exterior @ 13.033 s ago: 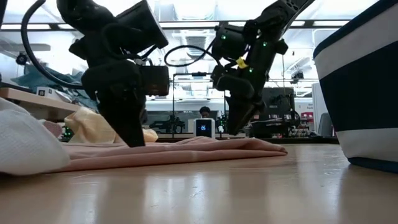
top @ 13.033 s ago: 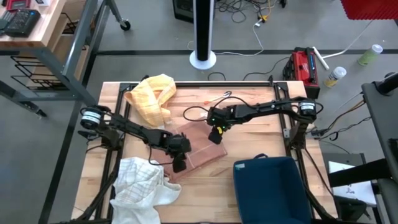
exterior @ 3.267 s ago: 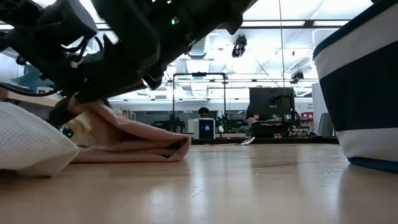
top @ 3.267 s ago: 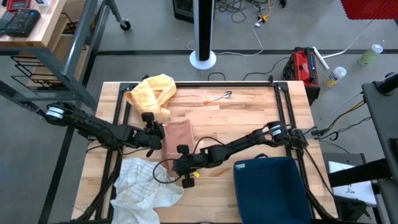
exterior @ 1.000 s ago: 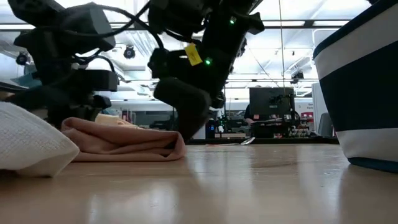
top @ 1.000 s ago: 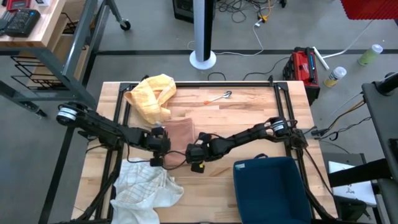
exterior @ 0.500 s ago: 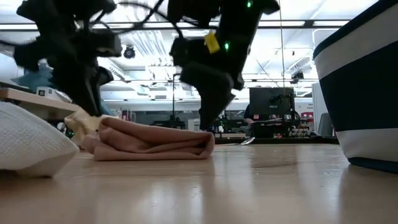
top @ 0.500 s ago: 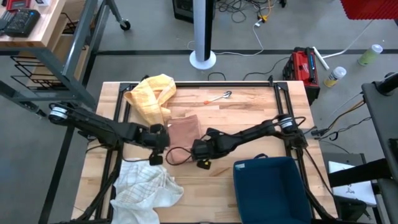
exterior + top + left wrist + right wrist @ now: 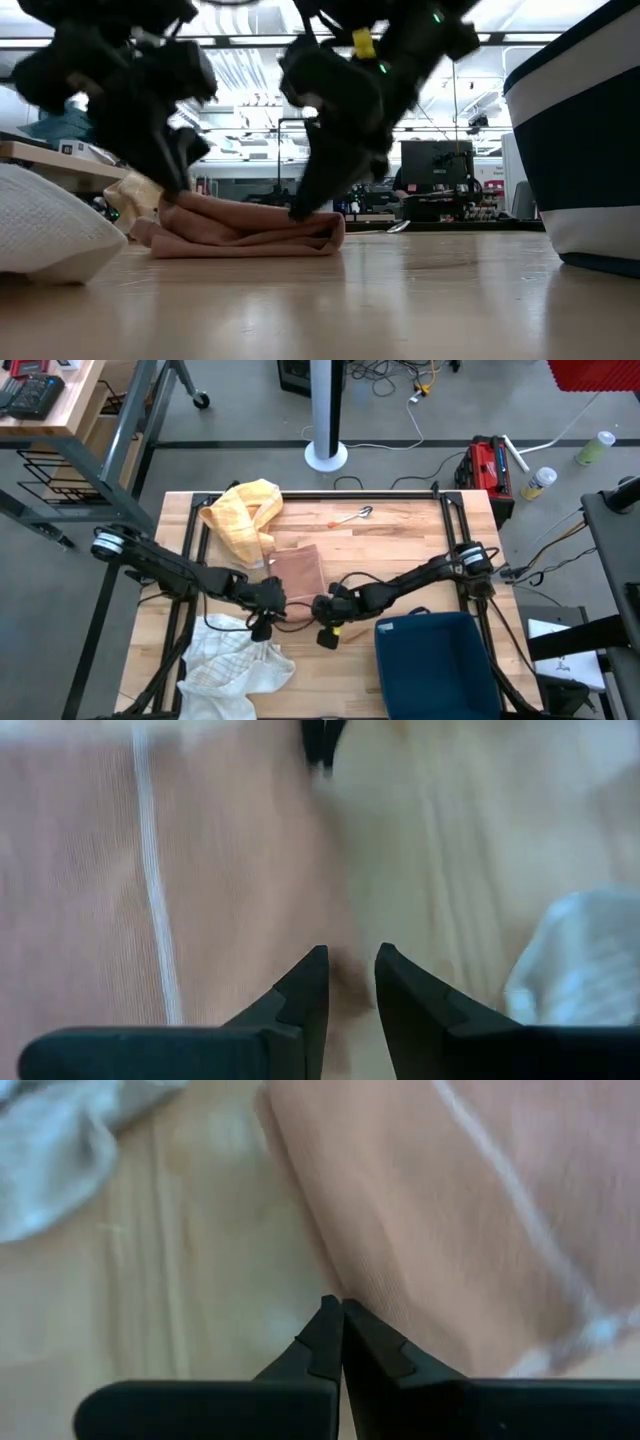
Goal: Fold towel
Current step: Fold the brown towel
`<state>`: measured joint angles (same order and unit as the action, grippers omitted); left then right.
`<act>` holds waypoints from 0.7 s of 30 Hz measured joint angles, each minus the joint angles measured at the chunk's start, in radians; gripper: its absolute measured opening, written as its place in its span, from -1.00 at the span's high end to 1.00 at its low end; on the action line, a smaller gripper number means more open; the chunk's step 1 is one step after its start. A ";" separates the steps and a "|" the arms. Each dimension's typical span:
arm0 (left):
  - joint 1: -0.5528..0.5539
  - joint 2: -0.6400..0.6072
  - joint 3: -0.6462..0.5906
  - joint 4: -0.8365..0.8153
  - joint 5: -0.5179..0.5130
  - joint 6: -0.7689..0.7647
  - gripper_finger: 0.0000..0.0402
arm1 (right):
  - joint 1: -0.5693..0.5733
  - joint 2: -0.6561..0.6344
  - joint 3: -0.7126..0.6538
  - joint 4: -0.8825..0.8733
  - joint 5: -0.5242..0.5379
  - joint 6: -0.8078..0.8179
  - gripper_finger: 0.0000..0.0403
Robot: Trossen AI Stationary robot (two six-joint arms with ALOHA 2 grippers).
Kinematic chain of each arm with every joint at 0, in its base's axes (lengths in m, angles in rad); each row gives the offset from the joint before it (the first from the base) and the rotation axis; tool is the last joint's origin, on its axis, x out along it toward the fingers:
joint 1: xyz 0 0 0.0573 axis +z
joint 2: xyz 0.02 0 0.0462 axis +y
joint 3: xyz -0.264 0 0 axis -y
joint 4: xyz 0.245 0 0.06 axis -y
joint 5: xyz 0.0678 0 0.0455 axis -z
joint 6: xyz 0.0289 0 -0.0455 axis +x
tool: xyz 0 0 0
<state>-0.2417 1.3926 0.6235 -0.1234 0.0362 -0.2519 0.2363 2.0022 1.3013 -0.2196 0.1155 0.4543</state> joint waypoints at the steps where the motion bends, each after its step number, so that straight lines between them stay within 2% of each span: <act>1: 0.000 0.021 0.000 0.006 0.007 -0.005 0.63 | 0.000 0.001 -0.014 0.003 -0.004 0.006 0.99; 9: 0.000 0.163 0.006 -0.016 0.055 -0.081 0.63 | -0.002 -0.004 -0.027 0.014 -0.044 0.009 0.99; 12: 0.000 0.162 0.006 -0.017 0.054 -0.085 0.63 | -0.001 -0.039 -0.013 0.037 -0.027 0.002 0.99; 16: -0.001 0.128 0.002 -0.018 0.036 -0.090 0.63 | -0.005 -0.058 -0.011 0.085 0.077 -0.004 0.99; 21: -0.001 0.111 0.000 -0.031 0.021 -0.106 0.63 | -0.012 0.000 -0.012 0.096 0.069 -0.002 0.99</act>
<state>-0.2428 1.5034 0.6231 -0.1543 0.0574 -0.3583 0.2242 2.0025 1.2888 -0.1235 0.1841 0.4524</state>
